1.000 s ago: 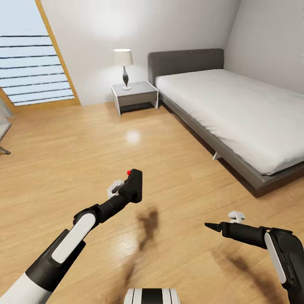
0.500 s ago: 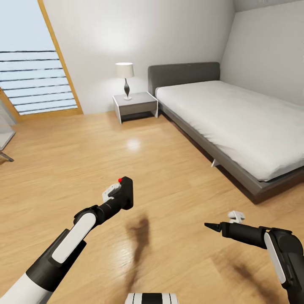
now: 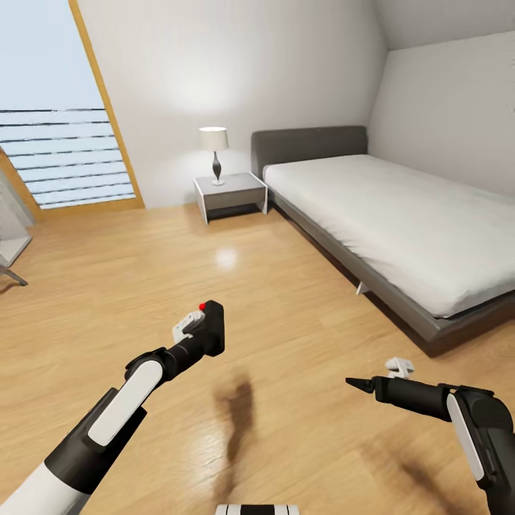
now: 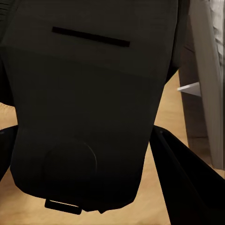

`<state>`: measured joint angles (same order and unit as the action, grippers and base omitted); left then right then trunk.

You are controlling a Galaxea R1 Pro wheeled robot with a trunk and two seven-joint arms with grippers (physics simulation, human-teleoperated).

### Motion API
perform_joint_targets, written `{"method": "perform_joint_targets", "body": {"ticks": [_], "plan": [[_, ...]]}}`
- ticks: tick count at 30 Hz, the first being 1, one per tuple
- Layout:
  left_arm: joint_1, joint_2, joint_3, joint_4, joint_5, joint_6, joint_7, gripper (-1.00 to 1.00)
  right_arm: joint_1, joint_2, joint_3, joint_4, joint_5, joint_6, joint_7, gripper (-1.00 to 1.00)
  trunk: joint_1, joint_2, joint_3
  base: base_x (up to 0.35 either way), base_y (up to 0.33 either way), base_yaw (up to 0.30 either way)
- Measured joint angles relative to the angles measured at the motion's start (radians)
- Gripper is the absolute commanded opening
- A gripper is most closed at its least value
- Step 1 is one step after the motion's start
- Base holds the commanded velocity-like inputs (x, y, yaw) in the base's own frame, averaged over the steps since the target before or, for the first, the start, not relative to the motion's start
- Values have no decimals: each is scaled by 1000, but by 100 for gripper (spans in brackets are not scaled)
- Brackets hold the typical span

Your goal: Attach the digital camera to the camera tripod in the bedroom.

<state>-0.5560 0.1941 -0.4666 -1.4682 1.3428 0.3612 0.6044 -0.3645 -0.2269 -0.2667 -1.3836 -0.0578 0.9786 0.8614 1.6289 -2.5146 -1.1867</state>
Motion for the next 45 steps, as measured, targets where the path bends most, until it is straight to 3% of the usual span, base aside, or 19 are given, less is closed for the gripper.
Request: {"method": "perform_joint_targets", "body": {"ticks": [26, 34, 45], "plan": [[0, 1, 1, -4, 4, 0, -9, -100, 0, 0, 2, 0, 3, 0, 0, 100, -12, 6, 101, 0, 0, 0], [0, 3, 20, -4, 10, 0, -14, -100, 0, 0, 2, 0, 5, 0, 0, 100, -15, 8, 132, 0, 0, 0], [0, 8, 47, 6, 14, 2, -98, -100, 0, 1, -1, 0, 6, 0, 0, 100, -20, 11, 174, 0, 0, 0]]}}
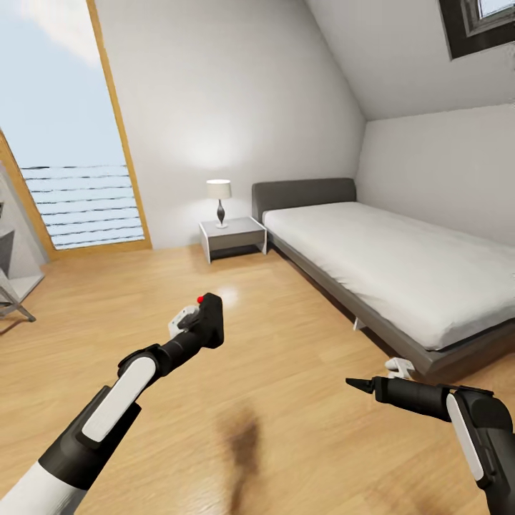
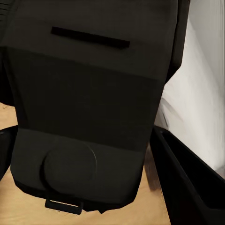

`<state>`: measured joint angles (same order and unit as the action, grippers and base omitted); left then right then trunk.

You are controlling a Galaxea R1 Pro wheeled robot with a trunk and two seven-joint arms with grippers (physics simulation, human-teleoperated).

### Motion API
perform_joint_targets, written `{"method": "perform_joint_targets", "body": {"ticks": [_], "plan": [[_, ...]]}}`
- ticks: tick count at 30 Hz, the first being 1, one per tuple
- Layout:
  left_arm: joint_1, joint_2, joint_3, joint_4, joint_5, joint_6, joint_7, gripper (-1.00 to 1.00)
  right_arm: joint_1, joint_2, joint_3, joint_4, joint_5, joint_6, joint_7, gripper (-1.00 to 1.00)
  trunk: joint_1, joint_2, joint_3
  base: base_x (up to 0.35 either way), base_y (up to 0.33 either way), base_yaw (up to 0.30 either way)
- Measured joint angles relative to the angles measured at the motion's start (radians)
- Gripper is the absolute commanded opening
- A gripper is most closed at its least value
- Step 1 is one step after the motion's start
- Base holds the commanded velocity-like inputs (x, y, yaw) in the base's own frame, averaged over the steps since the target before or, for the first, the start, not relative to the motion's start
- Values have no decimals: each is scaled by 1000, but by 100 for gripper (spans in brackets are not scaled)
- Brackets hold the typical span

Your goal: Attach the digital camera to the camera tripod in the bedroom.

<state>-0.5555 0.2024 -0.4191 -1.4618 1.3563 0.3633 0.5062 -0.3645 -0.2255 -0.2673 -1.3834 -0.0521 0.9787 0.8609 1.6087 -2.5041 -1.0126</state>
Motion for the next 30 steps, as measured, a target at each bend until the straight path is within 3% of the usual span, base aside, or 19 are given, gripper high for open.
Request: {"method": "perform_joint_targets", "body": {"ticks": [18, 21, 22, 30], "plan": [[0, 1, 2, 4, 6, 1, -17, -100, 0, 1, -1, 0, 0, 0, 0, 100, -8, 4, 70, 0, 0, 0], [1, 2, 1, 5, 43, 1, -17, -100, 0, 0, -1, 0, 0, 0, 0, 100, -16, 18, 80, 0, 0, 0], [0, 4, 3, 6, 100, 0, -19, -100, 0, 0, -2, 0, 0, 0, 0, 100, -20, 25, 83, 0, 0, 0], [0, 12, 9, 55, 135, 2, -19, -100, 0, 0, -2, 0, 0, 0, 0, 100, -51, 81, 108, 0, 0, 0]]}}
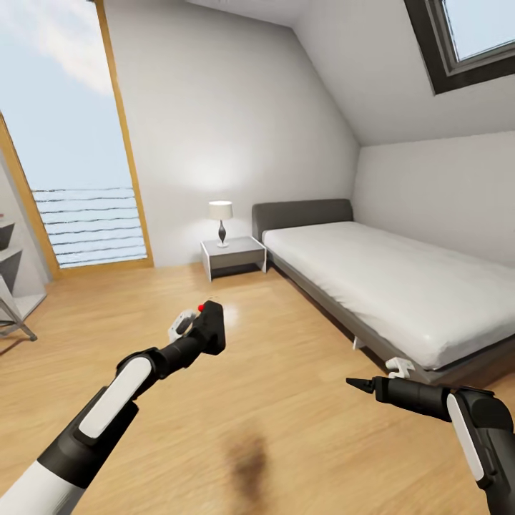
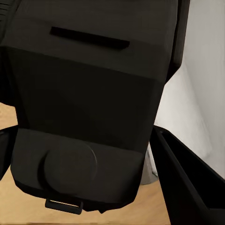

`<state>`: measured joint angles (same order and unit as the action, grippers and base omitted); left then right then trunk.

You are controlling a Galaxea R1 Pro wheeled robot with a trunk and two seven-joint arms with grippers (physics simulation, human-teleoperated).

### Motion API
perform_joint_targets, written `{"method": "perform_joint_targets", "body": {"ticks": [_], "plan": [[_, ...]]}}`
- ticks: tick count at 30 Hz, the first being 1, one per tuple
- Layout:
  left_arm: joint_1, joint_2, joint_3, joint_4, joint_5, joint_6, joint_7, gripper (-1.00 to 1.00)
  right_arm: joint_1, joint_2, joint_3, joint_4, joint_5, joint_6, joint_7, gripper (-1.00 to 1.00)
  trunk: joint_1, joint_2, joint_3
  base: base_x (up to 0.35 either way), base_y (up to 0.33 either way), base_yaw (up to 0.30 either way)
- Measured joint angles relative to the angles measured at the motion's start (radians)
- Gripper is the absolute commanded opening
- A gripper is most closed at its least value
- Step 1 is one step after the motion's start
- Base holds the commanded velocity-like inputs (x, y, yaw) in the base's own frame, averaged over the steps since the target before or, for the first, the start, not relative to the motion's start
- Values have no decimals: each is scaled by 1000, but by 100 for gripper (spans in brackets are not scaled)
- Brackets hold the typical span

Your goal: Attach the digital camera to the camera tripod in the bedroom.

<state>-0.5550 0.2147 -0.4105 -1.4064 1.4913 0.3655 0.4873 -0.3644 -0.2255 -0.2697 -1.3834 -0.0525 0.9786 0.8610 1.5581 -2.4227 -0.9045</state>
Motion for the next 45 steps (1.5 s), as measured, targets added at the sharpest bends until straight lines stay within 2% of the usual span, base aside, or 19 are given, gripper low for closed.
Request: {"method": "perform_joint_targets", "body": {"ticks": [2, 7, 11, 14, 16, 17, 20, 25, 29, 45], "plan": [[0, 5, 0, 10, 15, 0, 0, -100, 0, 0, 0, 0, 0, 0, 0, 100, -8, 14, 6, 0, 0, 0], [0, 35, 1, 26, 103, -1, -1, -100, 0, -1, 1, 0, 0, 0, 0, 100, -27, 49, 22, 0, 0, 0], [1, 54, 1, 35, 141, -2, -2, -100, 0, -1, 1, 0, 1, 0, 0, 100, -42, 77, 34, 0, 0, 0], [1, 65, 1, 83, 173, -1, -5, -100, 0, -1, 1, 0, 2, 0, 0, 100, -54, 98, 44, 0, 0, 0], [1, 68, 7, 126, 201, -1, -23, -100, 0, 0, 1, 2, 3, 0, -1, 100, -61, 112, 50, 0, 0, 0], [1, 70, 21, 156, 219, 0, -46, -100, 0, 0, 1, 6, 4, 0, -2, 100, -65, 119, 53, 0, 0, 0], [0, 72, 82, 218, 248, 4, -174, -100, 0, -1, -2, 16, 4, 0, -5, 100, -77, 140, 63, 0, 0, 0], [0, 73, 109, 244, 257, 9, -263, -100, 0, 0, -5, 20, 5, 0, -6, 100, -96, 175, 78, 0, 0, 0], [0, 73, 116, 250, 259, 10, -286, -100, 0, -1, -5, 21, 6, 0, -6, 100, -111, 203, 91, 0, 0, 0], [0, 73, 119, 251, 263, 13, -300, -100, 0, 0, 2, 21, 4, 0, -5, 100, -173, 315, 141, 0, 0, 0]]}}
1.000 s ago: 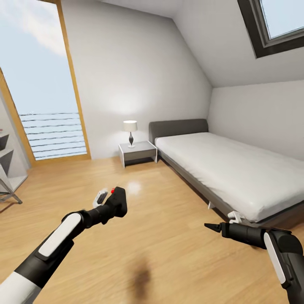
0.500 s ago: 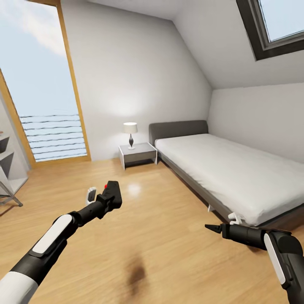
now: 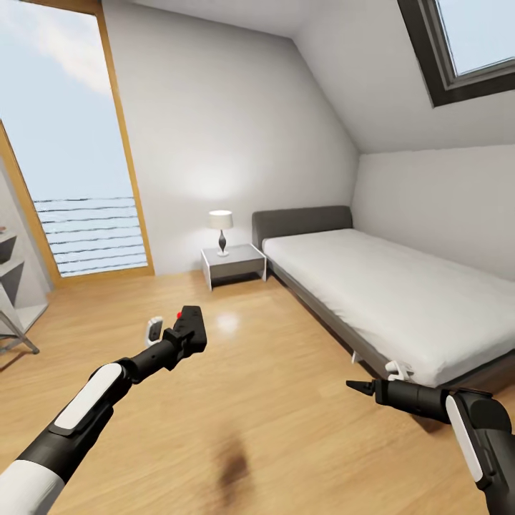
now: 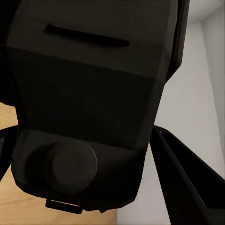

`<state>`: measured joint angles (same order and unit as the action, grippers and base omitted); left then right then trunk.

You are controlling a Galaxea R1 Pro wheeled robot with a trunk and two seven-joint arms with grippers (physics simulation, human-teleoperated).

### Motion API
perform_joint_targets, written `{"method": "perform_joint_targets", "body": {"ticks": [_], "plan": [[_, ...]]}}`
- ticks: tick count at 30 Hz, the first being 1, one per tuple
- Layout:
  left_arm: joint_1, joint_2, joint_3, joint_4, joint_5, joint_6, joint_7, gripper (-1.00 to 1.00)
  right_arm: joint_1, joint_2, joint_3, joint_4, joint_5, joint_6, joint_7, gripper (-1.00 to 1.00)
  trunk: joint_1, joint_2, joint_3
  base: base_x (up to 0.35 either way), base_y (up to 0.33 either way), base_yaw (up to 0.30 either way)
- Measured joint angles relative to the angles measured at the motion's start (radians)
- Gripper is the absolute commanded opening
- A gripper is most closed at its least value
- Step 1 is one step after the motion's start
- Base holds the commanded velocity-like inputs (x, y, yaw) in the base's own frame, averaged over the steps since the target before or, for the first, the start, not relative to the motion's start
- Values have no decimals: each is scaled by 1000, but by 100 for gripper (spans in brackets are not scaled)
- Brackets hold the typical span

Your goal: Attach the digital camera to the camera tripod in the bedroom.

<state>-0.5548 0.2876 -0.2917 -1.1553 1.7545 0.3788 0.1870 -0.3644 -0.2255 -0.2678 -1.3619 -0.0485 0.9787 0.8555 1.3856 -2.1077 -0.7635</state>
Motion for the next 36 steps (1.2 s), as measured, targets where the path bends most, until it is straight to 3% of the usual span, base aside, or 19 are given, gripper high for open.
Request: {"method": "perform_joint_targets", "body": {"ticks": [11, 19, 24, 25, 29, 32, 36], "plan": [[0, 0, -1, -15, -1, 1, -30, -100, 0, -1, -8, -1, -2, 1, 3, 100, -42, 77, 34, 0, 0, 0], [0, 0, -1, -16, -1, 19, -130, -100, 0, -1, -26, -12, -19, 1, 17, 100, -73, 133, 60, 0, 0, 0], [0, 0, -1, -16, 1, 57, -182, -100, 0, -1, -126, -16, -75, 1, 101, 100, -92, 168, 75, 0, 0, 0], [0, 0, -1, -16, 2, 67, -191, -100, 0, -1, -175, -16, -96, 0, 143, 100, -96, 175, 78, 0, 0, 0], [0, 0, -1, -16, 2, 79, -201, -100, 0, 0, -271, -16, -115, -3, 231, 100, -111, 203, 91, 0, 0, 0], [0, 0, -1, -16, 2, 83, -205, -100, 0, 1, -325, -16, -120, -5, 295, 100, -123, 224, 100, 0, 0, 0], [0, -1, -1, -17, 2, 86, -207, -100, 0, 1, -356, -10, -122, -7, 337, 100, -138, 252, 113, 0, 0, 0]]}}
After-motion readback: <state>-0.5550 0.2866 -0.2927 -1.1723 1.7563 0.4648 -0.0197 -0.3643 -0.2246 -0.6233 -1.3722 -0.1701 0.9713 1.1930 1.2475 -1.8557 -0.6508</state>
